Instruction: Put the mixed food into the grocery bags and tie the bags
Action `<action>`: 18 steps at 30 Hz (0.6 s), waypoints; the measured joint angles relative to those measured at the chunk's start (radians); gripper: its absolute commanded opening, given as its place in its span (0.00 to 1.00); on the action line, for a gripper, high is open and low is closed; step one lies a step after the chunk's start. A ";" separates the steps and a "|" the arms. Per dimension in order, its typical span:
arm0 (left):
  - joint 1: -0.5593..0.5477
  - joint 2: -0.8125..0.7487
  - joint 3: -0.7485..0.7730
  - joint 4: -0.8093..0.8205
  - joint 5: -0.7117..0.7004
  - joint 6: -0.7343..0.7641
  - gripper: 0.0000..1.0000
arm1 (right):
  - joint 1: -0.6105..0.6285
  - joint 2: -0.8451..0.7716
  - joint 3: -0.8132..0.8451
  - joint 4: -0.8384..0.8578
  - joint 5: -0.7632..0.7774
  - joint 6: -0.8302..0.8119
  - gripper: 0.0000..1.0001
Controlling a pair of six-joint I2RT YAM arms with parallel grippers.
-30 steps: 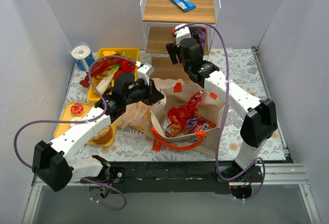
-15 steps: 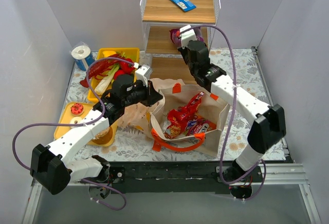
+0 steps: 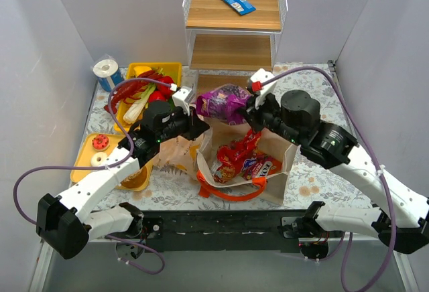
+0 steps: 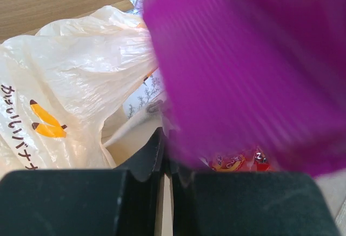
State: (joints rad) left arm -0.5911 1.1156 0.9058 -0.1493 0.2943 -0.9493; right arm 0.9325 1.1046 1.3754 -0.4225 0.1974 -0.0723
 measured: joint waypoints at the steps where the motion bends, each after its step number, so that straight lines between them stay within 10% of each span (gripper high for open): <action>1: 0.000 -0.001 -0.001 -0.001 -0.003 0.000 0.00 | 0.003 -0.024 -0.020 -0.017 -0.013 0.027 0.01; 18: -0.002 -0.007 -0.017 -0.008 -0.053 -0.006 0.00 | 0.047 -0.122 -0.279 -0.181 -0.089 0.322 0.01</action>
State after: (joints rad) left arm -0.5926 1.1084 0.8886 -0.1574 0.2409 -0.9558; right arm 0.9791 0.9821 1.0962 -0.6037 0.1089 0.2501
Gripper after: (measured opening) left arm 0.021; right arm 0.046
